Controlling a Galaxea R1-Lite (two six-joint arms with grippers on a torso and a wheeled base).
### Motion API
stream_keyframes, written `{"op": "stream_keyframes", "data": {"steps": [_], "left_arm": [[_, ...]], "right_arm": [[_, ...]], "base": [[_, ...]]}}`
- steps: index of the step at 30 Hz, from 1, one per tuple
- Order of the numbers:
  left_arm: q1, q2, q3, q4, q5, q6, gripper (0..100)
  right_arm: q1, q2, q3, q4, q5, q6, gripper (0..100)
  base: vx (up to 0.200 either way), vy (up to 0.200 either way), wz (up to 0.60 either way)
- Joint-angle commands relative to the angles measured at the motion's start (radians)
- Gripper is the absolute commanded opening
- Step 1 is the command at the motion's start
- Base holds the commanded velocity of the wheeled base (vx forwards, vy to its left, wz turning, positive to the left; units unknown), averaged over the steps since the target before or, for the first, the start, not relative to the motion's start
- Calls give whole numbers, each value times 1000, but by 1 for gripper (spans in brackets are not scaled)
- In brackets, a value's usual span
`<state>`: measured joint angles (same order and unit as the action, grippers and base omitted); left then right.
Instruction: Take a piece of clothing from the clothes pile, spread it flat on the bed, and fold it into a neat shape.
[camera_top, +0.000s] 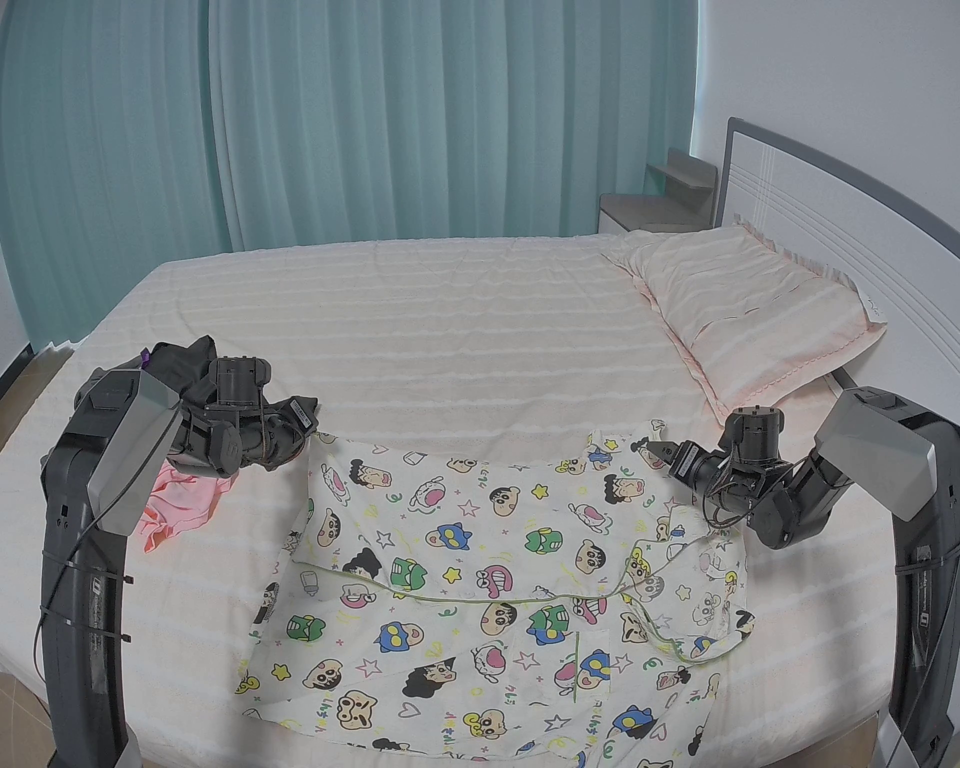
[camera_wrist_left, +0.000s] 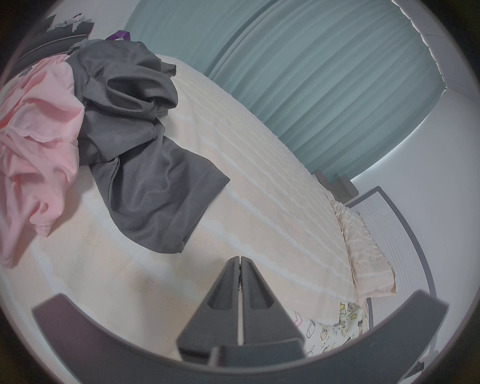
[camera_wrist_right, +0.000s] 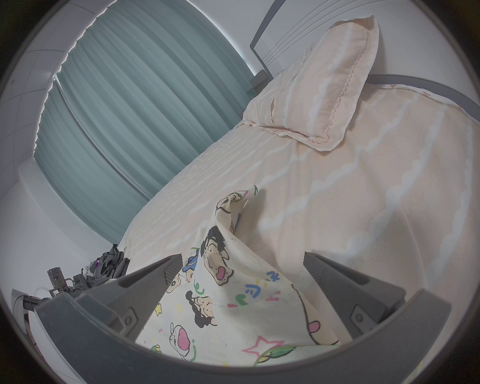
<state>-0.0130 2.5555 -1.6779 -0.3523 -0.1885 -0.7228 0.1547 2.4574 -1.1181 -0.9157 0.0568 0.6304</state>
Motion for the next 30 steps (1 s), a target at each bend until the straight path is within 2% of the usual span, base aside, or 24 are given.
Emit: {"op": "stream_keyframes", "data": {"steps": [1,5,6,17,23,28,30], "left_arm": [[5,11,-14,12,0,-1,0],[5,15,-23,19,0,-3,0],[5,15,-28,29,0,-3,100],[19,5,-20,67,-3,-7,100],[42,-72,87,84,-29,-9,100],[48,-161,224,78,-106,-44,100],[48,-172,247,64,-109,-53,100]], "right_arm": [[0,0,-2,0,-2,0,100],[0,-2,-3,0,-2,2,100],[-1,-2,-3,0,-3,2,100],[-7,-20,-19,0,-2,3,100],[2,15,-120,31,-18,5,100],[6,52,-207,132,-32,8,100],[16,67,-226,138,-52,6,100]], "base": [[0,0,0],[0,0,0],[0,0,0],[0,0,0],[0,0,0],[0,0,0],[0,0,0]]}}
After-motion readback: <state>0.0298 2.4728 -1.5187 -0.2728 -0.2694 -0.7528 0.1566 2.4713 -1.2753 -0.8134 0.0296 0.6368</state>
